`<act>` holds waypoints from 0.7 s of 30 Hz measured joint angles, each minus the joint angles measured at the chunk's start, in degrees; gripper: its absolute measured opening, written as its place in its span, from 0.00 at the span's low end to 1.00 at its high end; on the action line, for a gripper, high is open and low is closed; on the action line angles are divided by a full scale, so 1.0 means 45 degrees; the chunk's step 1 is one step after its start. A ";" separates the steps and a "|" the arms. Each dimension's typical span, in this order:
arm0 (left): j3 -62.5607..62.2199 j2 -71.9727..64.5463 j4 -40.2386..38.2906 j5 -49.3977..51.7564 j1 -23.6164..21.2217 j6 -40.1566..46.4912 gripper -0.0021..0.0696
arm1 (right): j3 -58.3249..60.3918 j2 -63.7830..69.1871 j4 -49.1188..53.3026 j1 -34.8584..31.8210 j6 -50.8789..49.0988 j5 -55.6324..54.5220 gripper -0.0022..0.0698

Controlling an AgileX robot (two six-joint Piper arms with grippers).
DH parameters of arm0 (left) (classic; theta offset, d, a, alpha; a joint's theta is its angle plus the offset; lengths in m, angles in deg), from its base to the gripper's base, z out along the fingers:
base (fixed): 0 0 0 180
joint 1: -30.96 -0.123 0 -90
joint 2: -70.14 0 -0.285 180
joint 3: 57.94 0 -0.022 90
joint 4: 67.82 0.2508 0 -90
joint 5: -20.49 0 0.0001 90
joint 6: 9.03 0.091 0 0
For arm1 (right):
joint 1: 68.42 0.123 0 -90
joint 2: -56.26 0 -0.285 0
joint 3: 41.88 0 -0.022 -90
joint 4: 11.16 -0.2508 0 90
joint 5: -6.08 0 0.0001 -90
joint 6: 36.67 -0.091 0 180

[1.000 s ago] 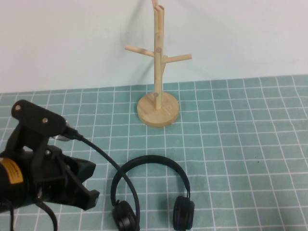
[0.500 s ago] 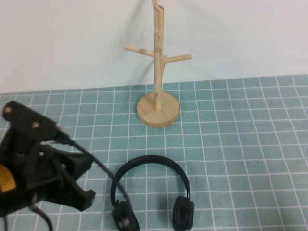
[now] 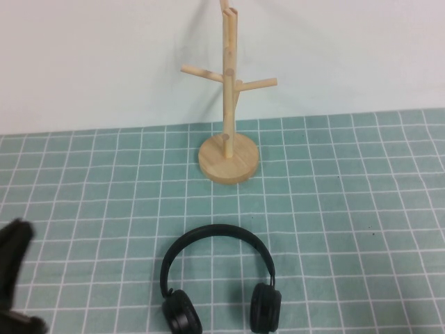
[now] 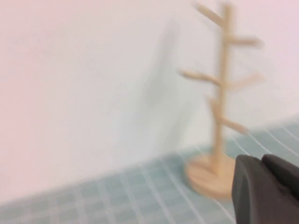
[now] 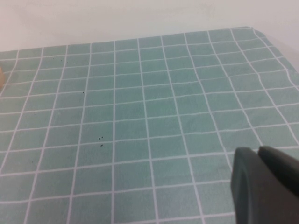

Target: Take out the headphones from the headphone stand

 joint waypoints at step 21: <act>0.3067 0.4789 -0.0261 0.0859 -0.4186 -0.0616 0.03 | 0.0000 0.0000 0.0000 0.0000 0.0000 0.0000 0.02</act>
